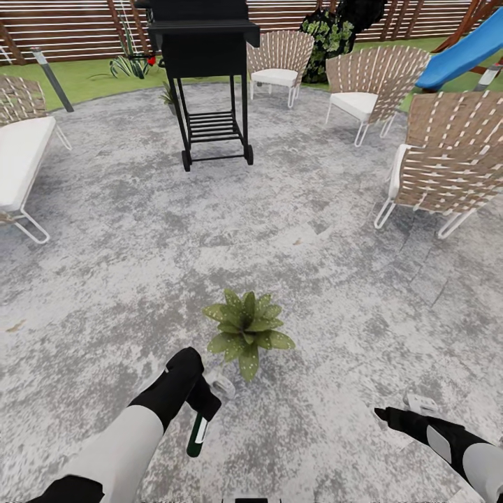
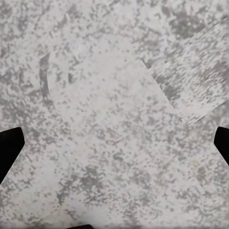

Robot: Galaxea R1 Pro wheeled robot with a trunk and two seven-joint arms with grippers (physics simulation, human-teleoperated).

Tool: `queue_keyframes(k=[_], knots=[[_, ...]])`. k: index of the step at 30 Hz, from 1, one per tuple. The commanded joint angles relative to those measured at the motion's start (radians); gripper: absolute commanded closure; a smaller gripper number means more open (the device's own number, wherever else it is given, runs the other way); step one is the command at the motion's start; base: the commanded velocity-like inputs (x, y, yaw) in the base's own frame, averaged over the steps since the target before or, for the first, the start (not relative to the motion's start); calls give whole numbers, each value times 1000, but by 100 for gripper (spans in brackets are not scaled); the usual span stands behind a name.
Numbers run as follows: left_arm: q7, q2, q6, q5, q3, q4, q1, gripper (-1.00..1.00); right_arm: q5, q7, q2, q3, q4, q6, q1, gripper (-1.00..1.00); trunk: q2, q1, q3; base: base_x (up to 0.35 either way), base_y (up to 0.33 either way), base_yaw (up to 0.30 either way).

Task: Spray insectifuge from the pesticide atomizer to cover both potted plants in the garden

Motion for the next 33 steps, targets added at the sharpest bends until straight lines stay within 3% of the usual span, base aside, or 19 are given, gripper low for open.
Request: queue_keyframes(k=[1,9,14,19,24,33], knots=[[-10,0,3,-10,-1,-2,0,100,-11,2,-1,7,-1,5,0,-100,0,0,-1,-36,0,0],[-9,-2,-2,-10,2,-38,-1,100,-11,2,1,7,-3,5,0,-100,0,0,-1,-12,0,0],[-9,-2,-9,-8,1,-48,-1,100,-11,2,1,7,-3,5,0,-100,0,0,-1,-278,0,0],[6,-31,-28,27,-18,-26,28,100,17,31,23,0,-31,26,-4,-100,0,0,-1,0,0,0],[-24,-41,-20,36,10,-55,56,100,-8,13,-5,1,-13,-2,-4,-100,0,0,-1,0,0,0],[-25,-41,-16,37,18,-80,89,100,-58,-30,-8,1,-11,-13,-4,-100,0,0,-1,0,0,0]])
